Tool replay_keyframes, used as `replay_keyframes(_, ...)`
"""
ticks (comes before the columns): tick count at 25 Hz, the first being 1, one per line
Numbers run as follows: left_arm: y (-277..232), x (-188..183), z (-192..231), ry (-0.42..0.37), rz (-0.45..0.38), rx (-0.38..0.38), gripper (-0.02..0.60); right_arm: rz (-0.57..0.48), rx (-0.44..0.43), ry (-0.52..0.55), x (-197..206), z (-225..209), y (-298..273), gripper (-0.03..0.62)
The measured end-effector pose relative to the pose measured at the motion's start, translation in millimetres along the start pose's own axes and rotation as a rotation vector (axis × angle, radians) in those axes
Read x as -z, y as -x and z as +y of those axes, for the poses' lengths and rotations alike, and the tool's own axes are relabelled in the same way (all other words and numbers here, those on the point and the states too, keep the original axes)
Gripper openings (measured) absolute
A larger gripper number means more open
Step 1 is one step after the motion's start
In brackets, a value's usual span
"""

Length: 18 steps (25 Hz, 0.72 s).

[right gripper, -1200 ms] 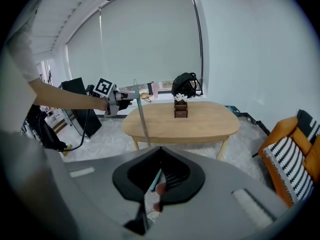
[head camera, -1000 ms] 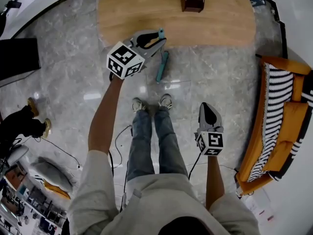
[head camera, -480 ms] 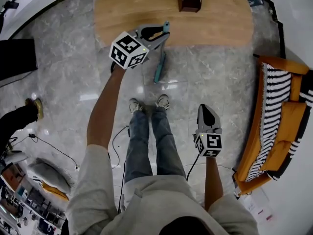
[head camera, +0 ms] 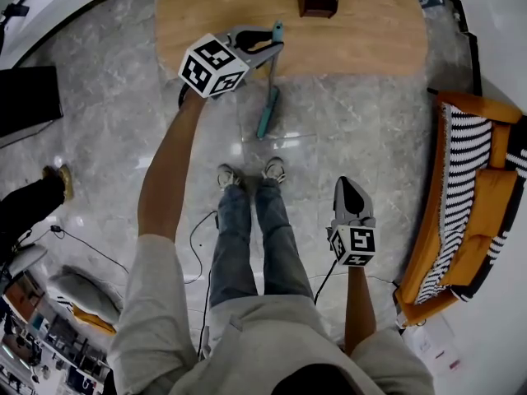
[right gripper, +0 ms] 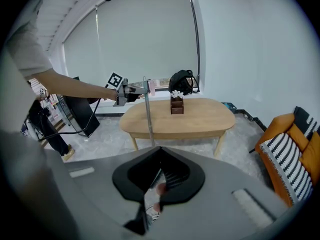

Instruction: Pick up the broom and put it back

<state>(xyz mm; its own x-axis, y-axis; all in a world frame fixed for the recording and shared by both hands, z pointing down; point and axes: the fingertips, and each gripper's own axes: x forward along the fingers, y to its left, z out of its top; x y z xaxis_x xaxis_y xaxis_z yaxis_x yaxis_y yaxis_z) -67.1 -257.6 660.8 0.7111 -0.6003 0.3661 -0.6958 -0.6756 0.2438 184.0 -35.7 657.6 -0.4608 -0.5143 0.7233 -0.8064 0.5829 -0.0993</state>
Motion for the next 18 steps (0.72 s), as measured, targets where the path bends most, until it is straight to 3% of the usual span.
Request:
replay_keyframes(5, 5, -4, 3, 0.005, -0.019, -0.026, 0.092, 0.002, -0.004, -0.002, 1, 4, 0, 0.000)
replay_keyframes(18, 19, -3, 6, 0.028, -0.061, -0.093, 0.172, 0.008, -0.018, 0.017, 6, 12, -1, 0.000)
